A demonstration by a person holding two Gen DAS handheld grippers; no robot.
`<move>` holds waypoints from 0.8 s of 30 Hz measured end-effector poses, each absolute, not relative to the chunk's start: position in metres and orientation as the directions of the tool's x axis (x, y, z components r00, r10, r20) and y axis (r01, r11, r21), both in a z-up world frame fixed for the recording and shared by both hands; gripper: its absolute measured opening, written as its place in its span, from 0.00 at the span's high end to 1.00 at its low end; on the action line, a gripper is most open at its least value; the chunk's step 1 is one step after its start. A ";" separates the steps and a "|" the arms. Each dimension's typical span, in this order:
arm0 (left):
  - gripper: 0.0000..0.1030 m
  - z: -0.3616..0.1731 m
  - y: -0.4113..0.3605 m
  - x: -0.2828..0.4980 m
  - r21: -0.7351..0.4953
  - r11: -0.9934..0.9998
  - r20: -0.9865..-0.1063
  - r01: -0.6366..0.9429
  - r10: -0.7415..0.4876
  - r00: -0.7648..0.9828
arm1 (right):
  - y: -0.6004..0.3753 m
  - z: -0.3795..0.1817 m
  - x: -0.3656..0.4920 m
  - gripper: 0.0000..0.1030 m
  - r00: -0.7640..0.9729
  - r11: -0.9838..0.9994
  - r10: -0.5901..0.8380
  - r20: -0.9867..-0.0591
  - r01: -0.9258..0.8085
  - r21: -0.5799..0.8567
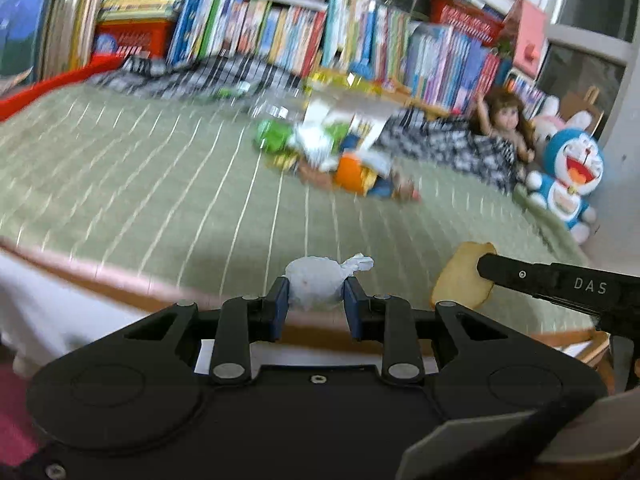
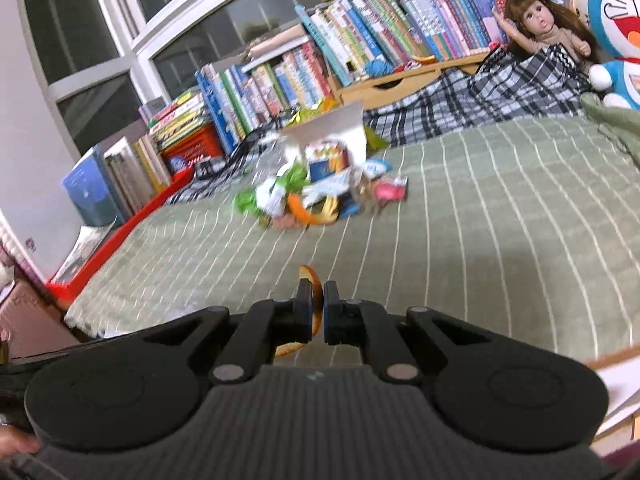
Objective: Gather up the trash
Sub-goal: 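Lift both held pieces and carry them down past the bed edge, then open the left tool over the black bin while the right tool opens too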
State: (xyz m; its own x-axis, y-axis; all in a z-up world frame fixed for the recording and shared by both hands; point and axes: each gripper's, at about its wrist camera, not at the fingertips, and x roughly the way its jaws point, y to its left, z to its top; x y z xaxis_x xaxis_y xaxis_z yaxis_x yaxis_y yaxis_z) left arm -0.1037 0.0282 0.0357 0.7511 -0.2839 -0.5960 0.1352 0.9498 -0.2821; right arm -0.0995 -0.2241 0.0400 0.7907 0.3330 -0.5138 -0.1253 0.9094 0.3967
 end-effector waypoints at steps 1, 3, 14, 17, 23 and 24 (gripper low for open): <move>0.73 0.031 0.028 -0.110 -0.284 0.950 -0.604 0.131 -0.284 0.745 | -0.222 0.036 -0.105 0.92 0.784 0.909 0.338 -0.521 -0.127 0.397; 0.73 0.022 0.026 -0.123 -0.272 0.953 -0.622 0.130 -0.277 0.732 | -0.217 0.027 -0.116 0.92 0.769 0.908 0.346 -0.537 -0.131 0.399; 0.73 -0.032 0.019 -0.156 -0.239 0.965 -0.755 0.109 -0.256 0.604 | -0.197 -0.022 -0.160 0.92 0.680 0.918 0.364 -0.637 -0.144 0.370; 0.73 -0.051 0.018 -0.152 -0.228 0.968 -0.793 0.101 -0.245 0.558 | -0.193 -0.042 -0.161 0.92 0.638 0.923 0.358 -0.682 -0.130 0.363; 0.73 -0.090 0.014 -0.142 -0.208 0.975 -0.862 0.073 -0.218 0.457 | -0.191 -0.076 -0.157 0.92 0.571 0.923 0.355 -0.740 -0.088 0.374; 0.73 -0.094 0.014 -0.140 -0.206 0.976 -0.870 0.071 -0.216 0.443 | -0.191 -0.080 -0.156 0.92 0.561 0.922 0.357 -0.747 -0.082 0.379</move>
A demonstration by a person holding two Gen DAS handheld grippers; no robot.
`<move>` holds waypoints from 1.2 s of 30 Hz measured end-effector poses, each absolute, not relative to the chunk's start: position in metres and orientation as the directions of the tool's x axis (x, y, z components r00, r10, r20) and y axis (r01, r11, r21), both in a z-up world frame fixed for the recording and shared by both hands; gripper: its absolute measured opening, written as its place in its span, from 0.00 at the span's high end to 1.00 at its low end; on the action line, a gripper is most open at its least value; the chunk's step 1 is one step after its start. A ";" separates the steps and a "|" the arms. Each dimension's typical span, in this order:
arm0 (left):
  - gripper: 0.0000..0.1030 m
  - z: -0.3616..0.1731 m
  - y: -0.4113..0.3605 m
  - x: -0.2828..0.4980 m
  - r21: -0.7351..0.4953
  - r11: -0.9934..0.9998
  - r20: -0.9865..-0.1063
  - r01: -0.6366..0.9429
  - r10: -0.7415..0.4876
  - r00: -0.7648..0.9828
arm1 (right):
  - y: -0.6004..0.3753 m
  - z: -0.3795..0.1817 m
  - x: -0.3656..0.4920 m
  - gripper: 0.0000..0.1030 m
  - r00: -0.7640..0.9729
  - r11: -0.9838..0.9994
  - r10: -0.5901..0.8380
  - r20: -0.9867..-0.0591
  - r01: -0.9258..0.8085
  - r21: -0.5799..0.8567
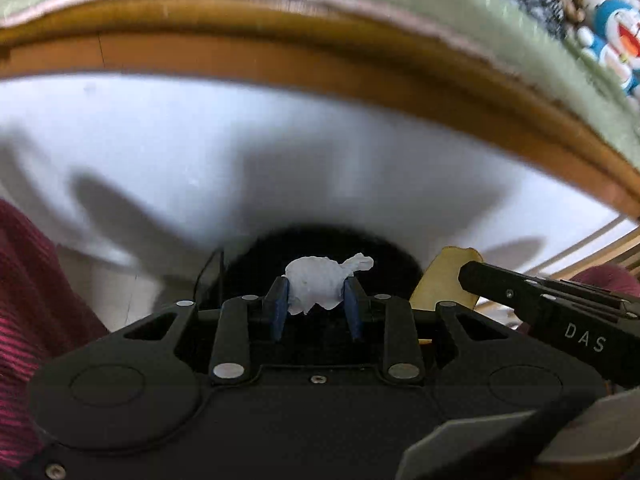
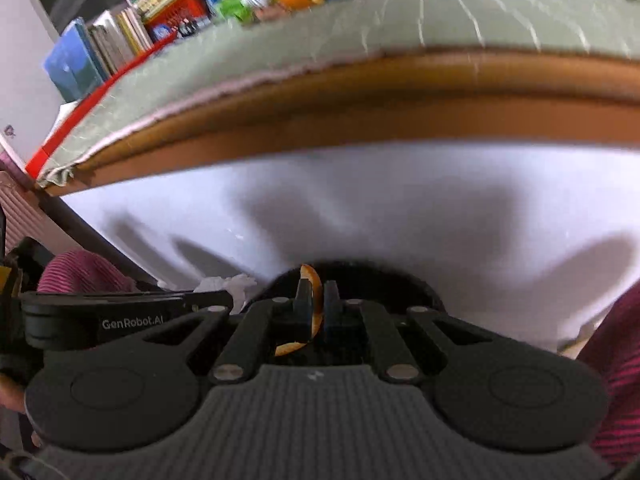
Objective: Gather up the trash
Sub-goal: 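Open the left tool over the black bin while the right tool opens too, then move both tools back up to the trash pile on the bed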
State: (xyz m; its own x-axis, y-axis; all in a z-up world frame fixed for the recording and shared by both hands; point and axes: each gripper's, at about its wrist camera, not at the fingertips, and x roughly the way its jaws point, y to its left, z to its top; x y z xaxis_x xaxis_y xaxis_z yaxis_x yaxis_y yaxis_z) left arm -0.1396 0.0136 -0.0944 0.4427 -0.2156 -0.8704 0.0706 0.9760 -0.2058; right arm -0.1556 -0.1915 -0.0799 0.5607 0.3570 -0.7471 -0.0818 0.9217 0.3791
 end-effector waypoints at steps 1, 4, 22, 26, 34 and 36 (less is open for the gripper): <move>0.73 -0.100 0.013 -0.138 -0.201 0.977 -0.879 0.067 -0.210 0.428 | -0.192 -0.084 -0.154 0.92 0.551 0.922 0.356 -0.755 -0.074 0.381; 0.72 -0.114 0.012 -0.135 -0.190 0.980 -0.902 0.056 -0.197 0.383 | -0.192 -0.095 -0.152 0.92 0.526 0.924 0.349 -0.775 -0.054 0.379; 0.62 -0.130 0.000 -0.129 -0.144 0.988 -0.932 0.065 -0.157 0.325 | -0.189 -0.111 -0.146 0.79 0.480 0.919 0.358 -0.801 -0.031 0.392; 0.42 -0.128 -0.001 -0.126 -0.133 0.989 -0.931 0.058 -0.144 0.334 | -0.190 -0.110 -0.144 0.49 0.484 0.914 0.370 -0.793 -0.037 0.403; 0.20 -0.107 0.002 -0.126 -0.132 0.989 -0.903 0.060 -0.145 0.404 | -0.194 -0.095 -0.145 0.39 0.526 0.907 0.390 -0.756 -0.078 0.413; 0.19 -0.097 0.003 -0.127 -0.126 0.990 -0.888 0.066 -0.142 0.438 | -0.194 -0.087 -0.145 0.37 0.547 0.911 0.384 -0.744 -0.094 0.402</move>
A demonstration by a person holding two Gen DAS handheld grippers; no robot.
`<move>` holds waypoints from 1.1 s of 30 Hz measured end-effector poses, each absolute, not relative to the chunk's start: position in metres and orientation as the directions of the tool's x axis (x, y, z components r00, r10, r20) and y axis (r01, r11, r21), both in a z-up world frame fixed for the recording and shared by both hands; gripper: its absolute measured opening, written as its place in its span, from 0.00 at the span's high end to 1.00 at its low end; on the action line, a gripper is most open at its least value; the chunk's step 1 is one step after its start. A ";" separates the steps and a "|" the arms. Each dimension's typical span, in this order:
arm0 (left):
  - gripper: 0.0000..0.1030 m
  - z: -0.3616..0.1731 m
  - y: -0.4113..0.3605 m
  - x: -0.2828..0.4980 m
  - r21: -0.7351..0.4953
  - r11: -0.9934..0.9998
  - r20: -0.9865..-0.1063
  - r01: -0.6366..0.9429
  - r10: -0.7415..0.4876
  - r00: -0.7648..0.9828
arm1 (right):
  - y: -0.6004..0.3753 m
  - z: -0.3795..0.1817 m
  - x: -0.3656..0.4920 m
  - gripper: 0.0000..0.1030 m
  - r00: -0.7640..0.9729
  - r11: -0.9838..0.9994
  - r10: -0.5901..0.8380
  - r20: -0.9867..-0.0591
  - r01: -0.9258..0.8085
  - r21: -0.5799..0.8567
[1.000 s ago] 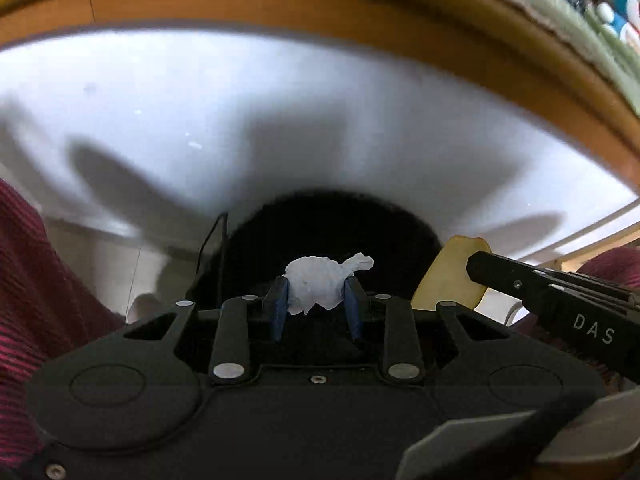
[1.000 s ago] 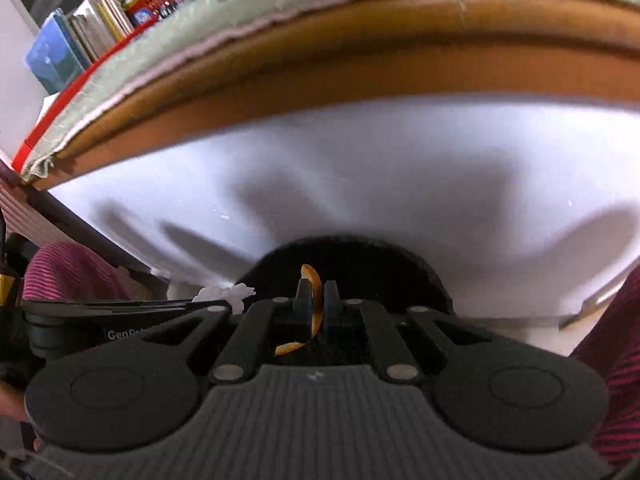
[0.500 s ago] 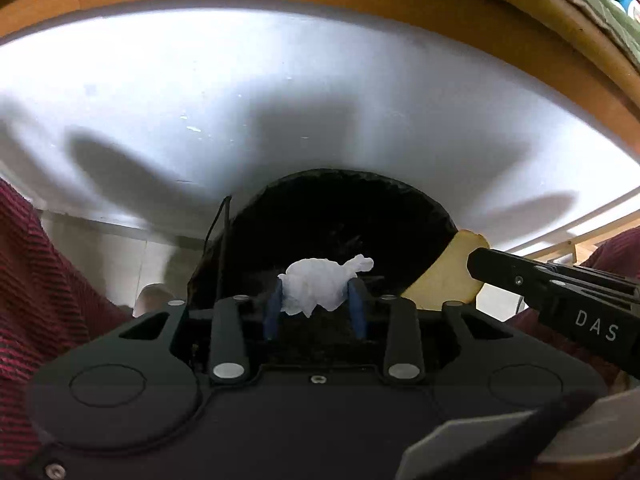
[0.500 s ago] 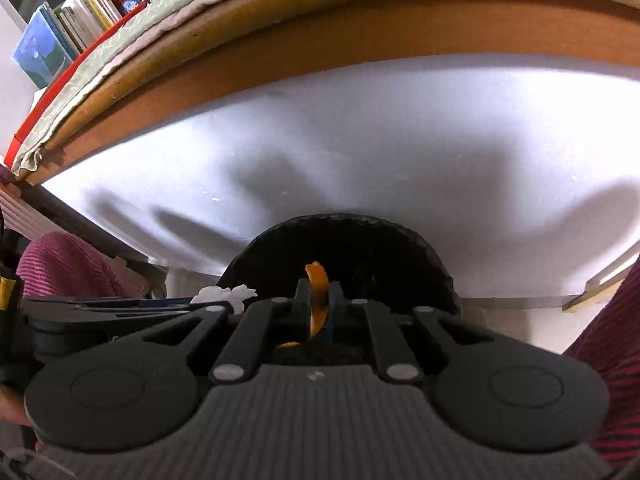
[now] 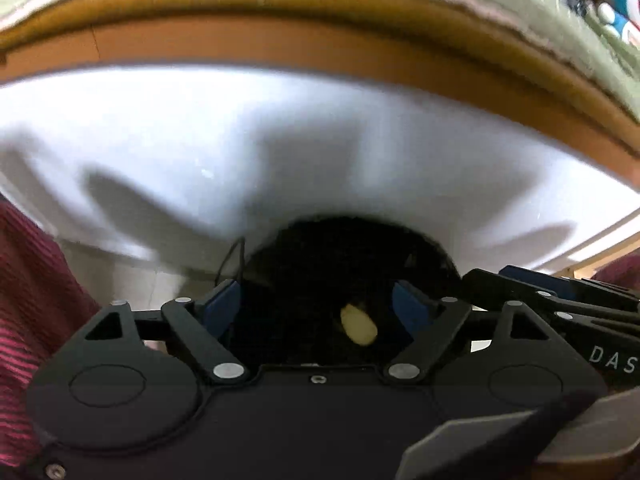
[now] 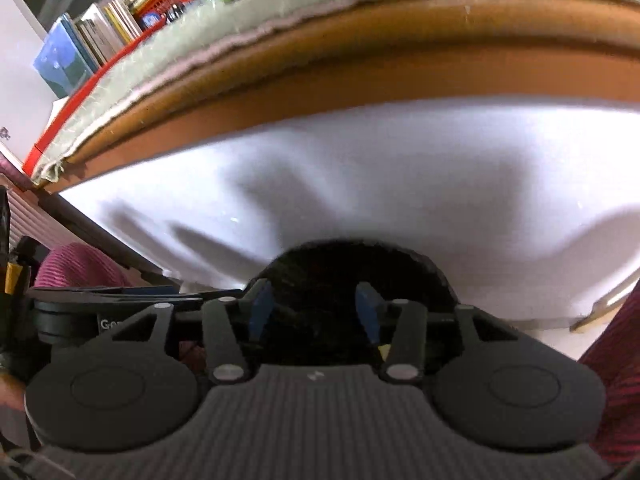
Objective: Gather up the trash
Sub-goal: 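Move both tools back up to the trash pile on the bed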
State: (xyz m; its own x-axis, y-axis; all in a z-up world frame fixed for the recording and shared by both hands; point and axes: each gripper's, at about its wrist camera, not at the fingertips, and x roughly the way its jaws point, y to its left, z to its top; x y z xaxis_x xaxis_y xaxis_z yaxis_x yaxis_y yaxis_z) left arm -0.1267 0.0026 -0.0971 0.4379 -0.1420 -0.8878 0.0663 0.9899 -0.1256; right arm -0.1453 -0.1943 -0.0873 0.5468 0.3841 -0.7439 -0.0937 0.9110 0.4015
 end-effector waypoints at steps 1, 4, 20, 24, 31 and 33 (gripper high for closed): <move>0.19 -0.091 0.003 -0.127 -0.125 0.990 -0.879 0.071 -0.144 0.455 | -0.195 -0.083 -0.145 0.36 0.556 0.913 0.381 -0.738 -0.101 0.395; 0.19 -0.073 0.006 -0.129 -0.135 0.987 -0.842 0.086 -0.160 0.515 | -0.197 -0.068 -0.146 0.34 0.593 0.918 0.376 -0.712 -0.132 0.374; 0.08 0.059 0.013 -0.099 0.011 0.989 -0.496 0.149 -0.124 0.859 | -0.205 0.045 -0.108 0.28 0.832 0.962 0.268 -0.485 -0.207 0.177; 0.06 0.075 0.025 -0.067 -0.051 0.991 -0.475 0.120 -0.130 0.870 | -0.217 0.052 -0.080 0.28 0.856 0.977 0.207 -0.473 -0.156 0.146; 0.06 0.074 0.030 0.007 -0.134 0.985 -0.473 0.109 -0.160 0.867 | -0.222 0.046 -0.025 0.28 0.864 0.989 0.144 -0.482 -0.123 0.076; 0.10 0.072 0.025 0.026 -0.128 0.986 -0.477 0.111 -0.159 0.864 | -0.220 0.043 -0.011 0.33 0.863 0.991 0.135 -0.488 -0.121 0.061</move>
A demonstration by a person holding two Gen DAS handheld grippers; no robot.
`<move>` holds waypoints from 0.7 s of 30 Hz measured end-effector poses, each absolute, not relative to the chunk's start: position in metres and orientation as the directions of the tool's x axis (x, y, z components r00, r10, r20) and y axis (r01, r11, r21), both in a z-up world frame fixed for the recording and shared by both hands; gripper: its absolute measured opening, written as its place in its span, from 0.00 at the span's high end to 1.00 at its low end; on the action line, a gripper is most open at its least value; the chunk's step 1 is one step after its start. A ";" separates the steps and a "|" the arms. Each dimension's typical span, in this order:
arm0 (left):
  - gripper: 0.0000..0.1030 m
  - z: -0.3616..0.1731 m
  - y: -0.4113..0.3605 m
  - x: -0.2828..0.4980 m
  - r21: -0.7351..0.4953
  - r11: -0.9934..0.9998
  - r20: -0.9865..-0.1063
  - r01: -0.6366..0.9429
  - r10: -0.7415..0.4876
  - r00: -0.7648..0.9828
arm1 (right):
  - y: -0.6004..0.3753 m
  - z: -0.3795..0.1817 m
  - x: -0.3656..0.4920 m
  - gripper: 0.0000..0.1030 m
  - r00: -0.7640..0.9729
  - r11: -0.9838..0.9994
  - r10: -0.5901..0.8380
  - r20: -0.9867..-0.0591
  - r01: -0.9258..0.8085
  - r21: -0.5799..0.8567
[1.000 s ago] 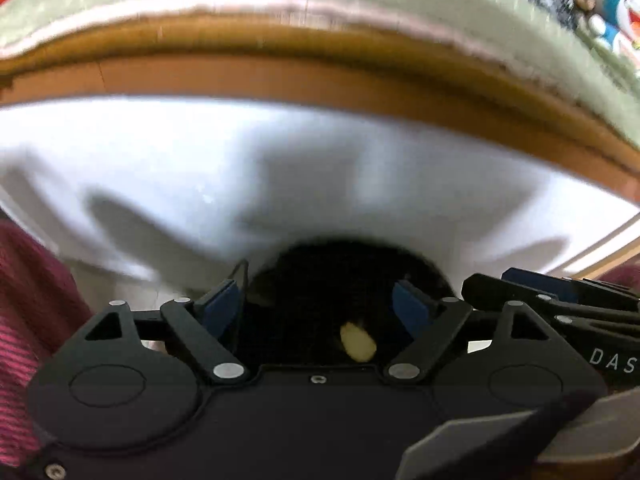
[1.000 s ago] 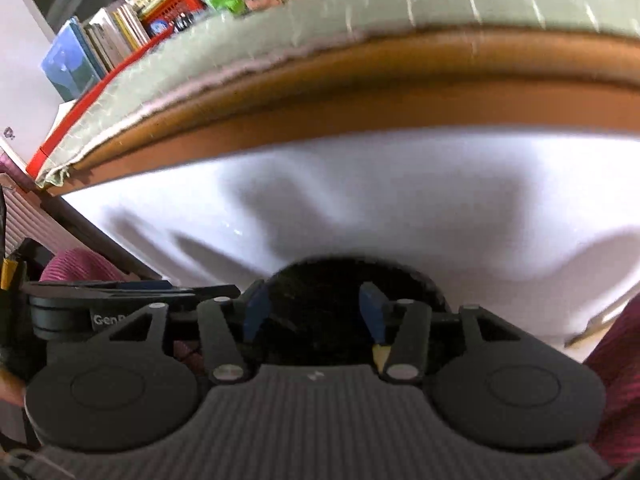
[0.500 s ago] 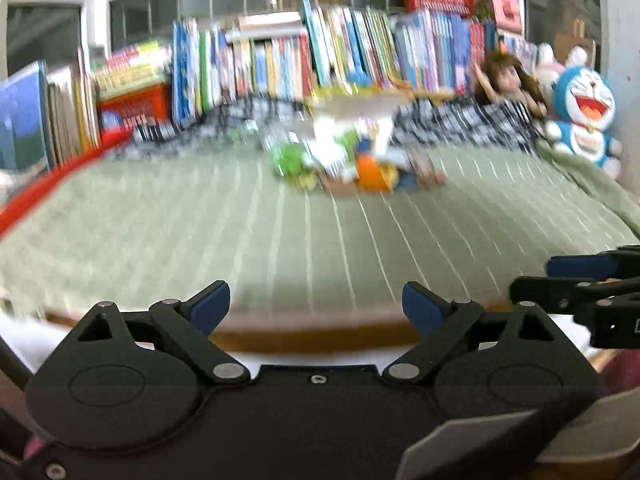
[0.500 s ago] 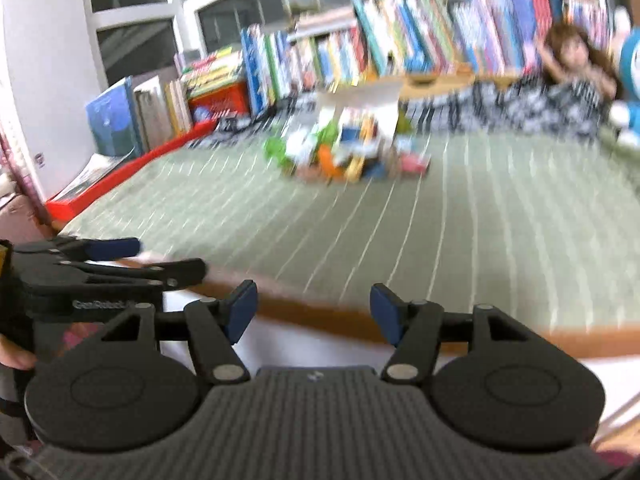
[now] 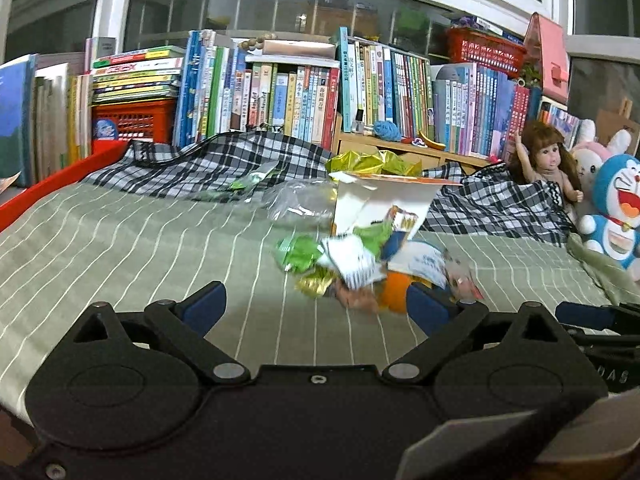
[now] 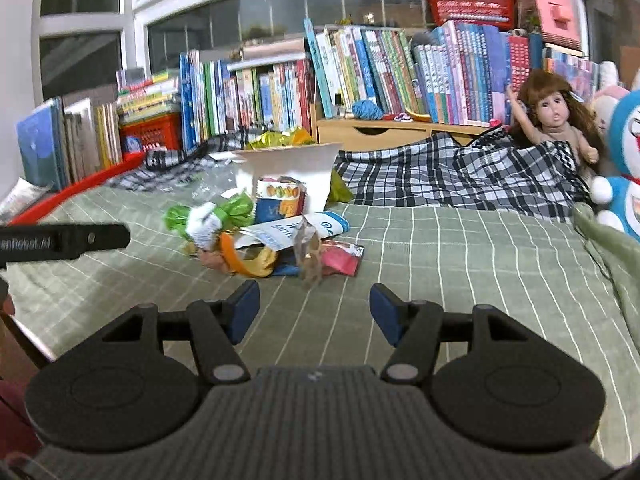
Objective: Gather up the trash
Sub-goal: 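Move both tools back up to the trash pile on the bed, then grasp green wrapper and white paper with left tool while right grasps clear wrapper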
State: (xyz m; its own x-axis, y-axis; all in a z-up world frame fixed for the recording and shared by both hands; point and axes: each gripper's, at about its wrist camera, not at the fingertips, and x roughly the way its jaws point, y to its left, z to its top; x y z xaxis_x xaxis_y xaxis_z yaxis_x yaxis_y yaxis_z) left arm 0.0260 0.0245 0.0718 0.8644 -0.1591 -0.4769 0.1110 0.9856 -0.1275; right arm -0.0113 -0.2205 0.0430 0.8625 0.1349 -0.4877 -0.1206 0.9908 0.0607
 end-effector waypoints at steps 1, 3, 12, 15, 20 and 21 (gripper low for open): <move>0.11 0.071 0.021 0.036 -0.129 0.985 -0.484 0.112 -0.161 0.860 | -0.220 0.042 -0.005 0.35 0.863 0.991 0.133 -0.488 -0.121 0.056; 0.13 0.069 0.016 0.054 -0.143 0.982 -0.493 0.124 -0.180 0.851 | -0.218 0.040 0.004 0.37 0.861 0.991 0.135 -0.490 -0.128 0.048; 0.15 0.050 -0.014 0.104 -0.091 0.985 -0.481 0.145 -0.171 0.860 | -0.211 0.029 0.047 0.42 0.842 0.990 0.139 -0.521 -0.132 0.051; 0.15 0.042 -0.015 0.115 -0.105 0.987 -0.504 0.123 -0.159 0.849 | -0.211 0.025 0.056 0.43 0.839 0.989 0.145 -0.525 -0.136 0.057; 0.14 0.031 -0.012 0.127 -0.107 0.991 -0.529 0.086 -0.130 0.839 | -0.206 0.020 0.068 0.43 0.832 0.989 0.143 -0.535 -0.144 0.040; 0.14 0.030 -0.011 0.130 -0.105 0.991 -0.536 0.079 -0.124 0.835 | -0.204 0.019 0.070 0.43 0.830 0.989 0.141 -0.539 -0.145 0.035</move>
